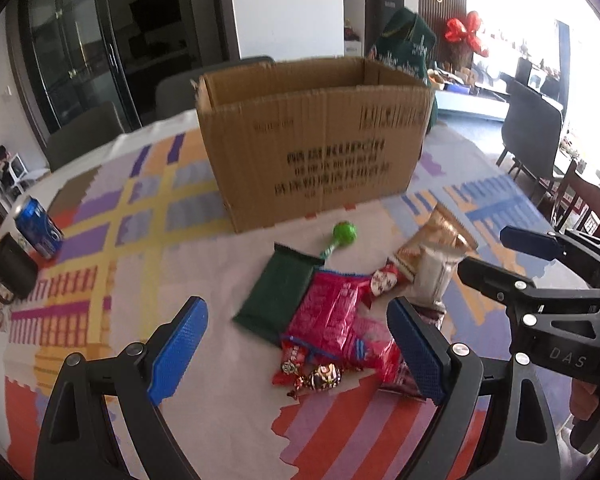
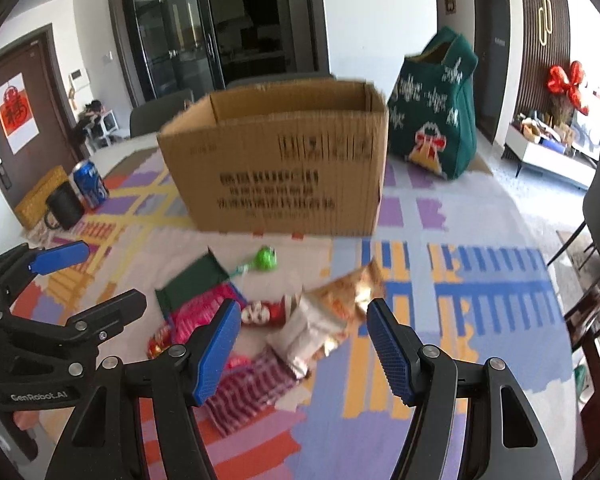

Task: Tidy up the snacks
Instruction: 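Grasp the red candy bag with the left tool while the right tool grasps the white pastry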

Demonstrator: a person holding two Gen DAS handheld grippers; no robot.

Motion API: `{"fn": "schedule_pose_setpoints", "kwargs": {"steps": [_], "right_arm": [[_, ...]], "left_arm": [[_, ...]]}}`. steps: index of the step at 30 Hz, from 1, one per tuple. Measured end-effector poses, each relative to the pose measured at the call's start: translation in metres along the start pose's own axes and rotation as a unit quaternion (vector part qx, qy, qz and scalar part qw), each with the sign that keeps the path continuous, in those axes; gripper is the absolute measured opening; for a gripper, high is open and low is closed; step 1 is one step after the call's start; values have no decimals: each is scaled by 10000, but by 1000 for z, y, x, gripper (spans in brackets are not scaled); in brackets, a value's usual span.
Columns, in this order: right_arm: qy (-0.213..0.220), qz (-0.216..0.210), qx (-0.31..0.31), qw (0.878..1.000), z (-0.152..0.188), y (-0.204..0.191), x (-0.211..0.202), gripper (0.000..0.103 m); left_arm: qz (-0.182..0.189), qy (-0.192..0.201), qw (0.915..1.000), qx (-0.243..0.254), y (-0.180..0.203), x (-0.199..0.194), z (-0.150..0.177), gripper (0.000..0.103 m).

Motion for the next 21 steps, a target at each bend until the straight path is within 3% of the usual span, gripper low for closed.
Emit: {"fn": "schedule_pose_setpoints", "kwargs": {"steps": [7, 15, 21], "right_arm": [[-404, -32, -25, 9992, 19, -6, 25, 66], [-561, -58, 8, 9984, 21, -9, 42, 60], [-656, -167, 86, 9977, 22, -11, 49, 54]], "left_arm": [[213, -210, 9995, -24, -8, 26, 9, 90], [577, -423, 9973, -134, -14, 55, 12, 70], [884, -528, 9947, -66, -13, 66, 9, 60]]}}
Point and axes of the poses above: each gripper's, at about its wrist camera, not at the fingertips, and x roughly the way its jaws point, y to its right, z to its underside, the point moved 3 cm from there along x, roughly the way its jaws point, and after that the axes turned 13 degrees about z, right-handed, at the moved point
